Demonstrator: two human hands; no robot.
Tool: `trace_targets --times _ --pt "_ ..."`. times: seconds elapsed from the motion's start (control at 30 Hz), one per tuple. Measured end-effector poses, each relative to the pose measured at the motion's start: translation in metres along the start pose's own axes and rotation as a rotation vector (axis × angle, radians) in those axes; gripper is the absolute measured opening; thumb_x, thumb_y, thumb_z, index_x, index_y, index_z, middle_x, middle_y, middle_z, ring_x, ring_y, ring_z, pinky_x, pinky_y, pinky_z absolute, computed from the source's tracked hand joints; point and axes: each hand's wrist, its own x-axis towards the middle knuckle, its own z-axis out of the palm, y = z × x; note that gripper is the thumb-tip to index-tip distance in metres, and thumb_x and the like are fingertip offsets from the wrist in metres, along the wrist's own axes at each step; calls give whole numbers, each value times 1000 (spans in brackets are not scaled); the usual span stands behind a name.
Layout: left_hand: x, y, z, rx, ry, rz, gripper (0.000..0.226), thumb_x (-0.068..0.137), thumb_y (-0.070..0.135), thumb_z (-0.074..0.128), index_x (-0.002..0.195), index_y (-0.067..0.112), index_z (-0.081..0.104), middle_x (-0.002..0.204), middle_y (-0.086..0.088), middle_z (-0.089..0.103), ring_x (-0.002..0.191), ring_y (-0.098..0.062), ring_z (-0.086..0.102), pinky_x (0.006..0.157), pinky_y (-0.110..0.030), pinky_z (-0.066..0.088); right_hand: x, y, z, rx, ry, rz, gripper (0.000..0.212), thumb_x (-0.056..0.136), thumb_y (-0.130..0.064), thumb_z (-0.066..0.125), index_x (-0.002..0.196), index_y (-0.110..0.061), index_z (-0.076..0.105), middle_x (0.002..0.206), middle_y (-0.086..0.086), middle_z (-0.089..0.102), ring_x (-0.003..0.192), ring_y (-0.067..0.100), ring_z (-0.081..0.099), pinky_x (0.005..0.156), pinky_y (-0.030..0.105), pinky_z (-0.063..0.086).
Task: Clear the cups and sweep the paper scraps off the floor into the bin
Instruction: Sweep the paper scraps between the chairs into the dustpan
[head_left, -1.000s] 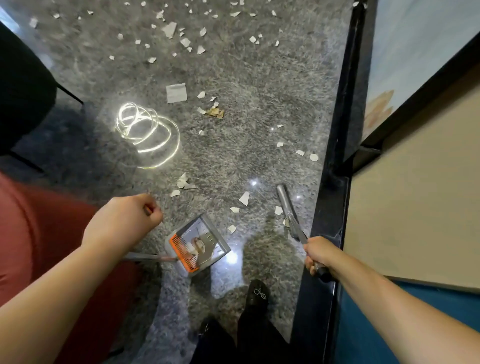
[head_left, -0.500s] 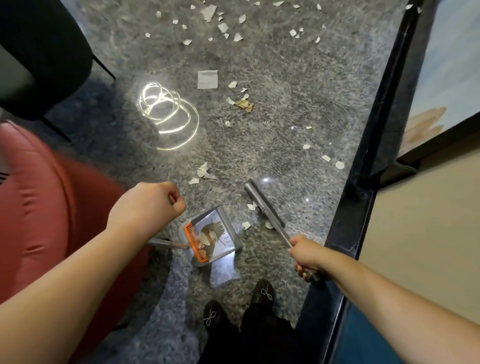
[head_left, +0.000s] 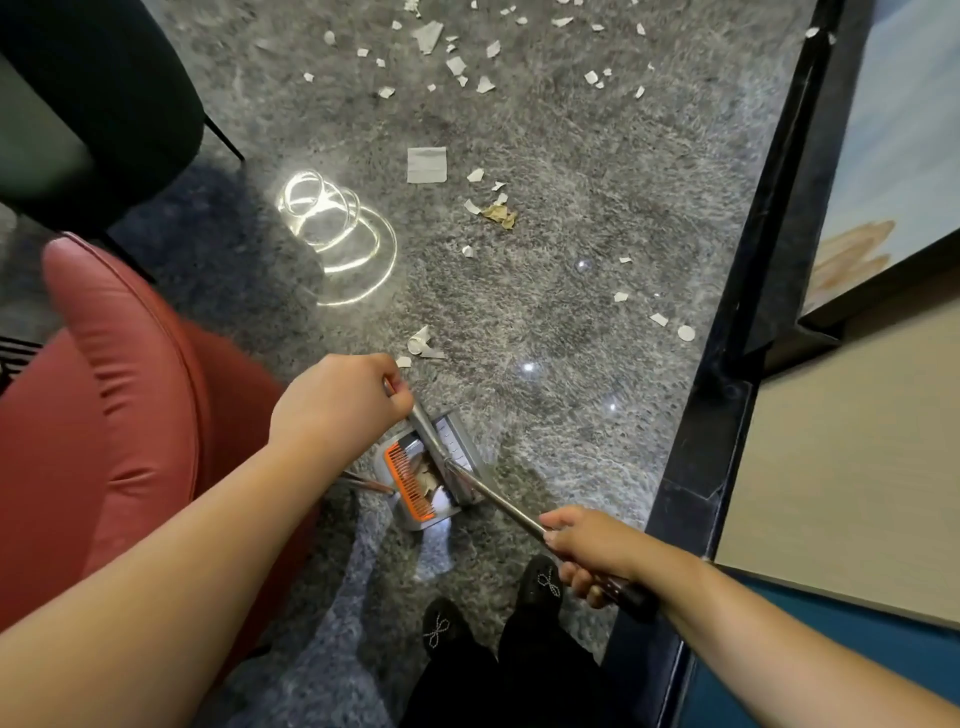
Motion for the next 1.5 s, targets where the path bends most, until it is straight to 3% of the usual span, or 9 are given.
trace_targets --times 0.13,0.3,0.5,0.77,1.03,1.2,1.37,1.5 --pt "-11 -16 -5 -29 -13 -24 12 87 39 55 84 31 64 69 4 65 69 -21 61 60 -29 48 -27 5 6 -5 52 -47 34 101 -14 35 133 -22 41 57 4 42 33 7 37 35 16 30" --pt "-27 -46 -15 -105 78 -188 19 89 40 56 92 26 69 92 -4 72 91 -31 65 68 -29 42 -41 -5 6 81 137 -74 36 103 -16 34 137 -23 38 55 6 42 30 7 36 32 15 29" --pt "-28 -74 -28 -174 185 -313 18 88 42 57 87 27 68 98 -7 72 94 -33 63 70 -30 39 -27 -39 -2 136 232 -113 38 103 -18 35 140 -26 38 57 7 42 30 8 36 33 14 30" --pt "18 -86 -42 -160 246 -391 23 88 43 55 88 24 67 97 -8 72 91 -34 63 69 -31 42 3 -123 -34 93 223 -212 36 102 -16 36 138 -24 37 56 8 41 28 8 34 34 13 32" --pt "100 -90 -59 -74 138 -441 21 90 44 56 92 26 68 93 -4 71 87 -29 65 66 -29 42 56 -247 -86 -99 209 -213 37 102 -15 35 139 -22 36 63 10 43 27 7 35 33 11 30" --pt "144 -105 -76 -69 95 -502 21 90 46 56 91 28 66 91 -4 70 77 -27 59 65 -30 43 91 -319 -114 -198 202 -145 21 102 -15 35 117 -28 42 65 9 43 29 9 37 35 12 29" --pt "176 -104 -82 -51 78 -541 22 89 46 57 92 28 67 91 -3 71 84 -28 64 66 -30 46 133 -357 -126 -462 146 -149 15 100 -6 34 92 -11 46 50 9 41 33 16 39 38 17 31" --pt "191 -99 -83 -26 86 -552 22 88 48 56 92 30 67 91 -3 71 84 -30 66 65 -30 47 155 -364 -113 -797 66 -122 21 88 10 46 74 -6 45 48 11 47 43 22 46 45 29 37"
